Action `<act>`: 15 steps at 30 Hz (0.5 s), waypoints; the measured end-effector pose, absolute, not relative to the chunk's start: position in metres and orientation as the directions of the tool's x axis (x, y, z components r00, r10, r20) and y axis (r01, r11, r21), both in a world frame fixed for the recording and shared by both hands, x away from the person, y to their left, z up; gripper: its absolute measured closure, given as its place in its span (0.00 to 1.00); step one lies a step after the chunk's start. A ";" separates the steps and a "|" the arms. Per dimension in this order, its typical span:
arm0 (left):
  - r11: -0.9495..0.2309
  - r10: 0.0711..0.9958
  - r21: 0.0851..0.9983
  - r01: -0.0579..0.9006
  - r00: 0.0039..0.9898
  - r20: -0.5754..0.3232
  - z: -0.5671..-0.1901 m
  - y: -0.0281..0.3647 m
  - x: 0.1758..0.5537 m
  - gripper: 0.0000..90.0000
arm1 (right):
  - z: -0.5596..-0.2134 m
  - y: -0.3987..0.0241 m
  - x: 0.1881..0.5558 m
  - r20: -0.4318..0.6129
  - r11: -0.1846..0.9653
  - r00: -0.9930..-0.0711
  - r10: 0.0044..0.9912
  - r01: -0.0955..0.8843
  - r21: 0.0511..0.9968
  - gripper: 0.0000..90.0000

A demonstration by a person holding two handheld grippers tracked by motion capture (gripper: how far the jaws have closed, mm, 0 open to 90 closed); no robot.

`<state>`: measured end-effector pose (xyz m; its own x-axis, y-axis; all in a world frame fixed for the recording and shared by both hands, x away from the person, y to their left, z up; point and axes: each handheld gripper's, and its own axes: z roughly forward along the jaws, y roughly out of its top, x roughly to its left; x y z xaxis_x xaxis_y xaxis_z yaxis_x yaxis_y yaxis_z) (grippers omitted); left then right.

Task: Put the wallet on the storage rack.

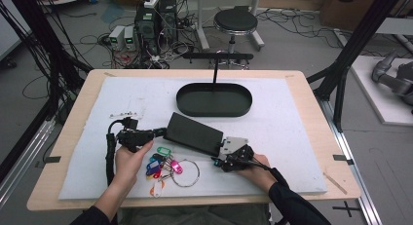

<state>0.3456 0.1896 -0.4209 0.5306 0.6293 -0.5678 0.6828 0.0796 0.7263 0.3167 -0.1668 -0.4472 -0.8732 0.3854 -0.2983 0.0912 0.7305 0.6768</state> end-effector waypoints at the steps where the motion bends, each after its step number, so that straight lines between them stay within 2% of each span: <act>1: 0.081 0.627 0.725 0.684 0.531 -0.570 -0.421 0.190 0.346 0.95 | -0.448 -0.167 0.317 -0.323 0.739 -0.868 0.377 0.072 0.669 0.57; 3: 0.081 0.624 0.724 0.685 0.531 -0.573 -0.421 0.189 0.346 0.95 | -0.447 -0.168 0.318 -0.333 0.745 -0.866 0.373 0.065 0.664 0.61; 4: 0.079 0.625 0.724 0.686 0.531 -0.572 -0.421 0.189 0.346 0.95 | -0.447 -0.169 0.318 -0.328 0.747 -0.871 0.367 0.065 0.661 0.66; 5: 0.080 0.625 0.725 0.684 0.532 -0.571 -0.422 0.189 0.346 0.95 | -0.447 -0.169 0.318 -0.328 0.747 -0.871 0.367 0.065 0.661 0.66; 11: 0.066 0.623 0.726 0.684 0.540 -0.566 -0.424 0.188 0.346 0.93 | -0.442 -0.172 0.315 -0.371 0.763 -0.865 0.338 0.020 0.646 0.86; 15: 0.072 0.619 0.740 0.669 0.552 -0.559 -0.424 0.189 0.347 0.87 | -0.430 -0.185 0.319 -0.322 0.705 -0.871 0.372 0.040 0.708 0.89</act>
<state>0.3473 0.1891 -0.4242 0.5516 0.6192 -0.5588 0.6690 0.0717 0.7398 0.3194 -0.1847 -0.4300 -0.8706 0.3722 -0.3217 0.0398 0.7050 0.7080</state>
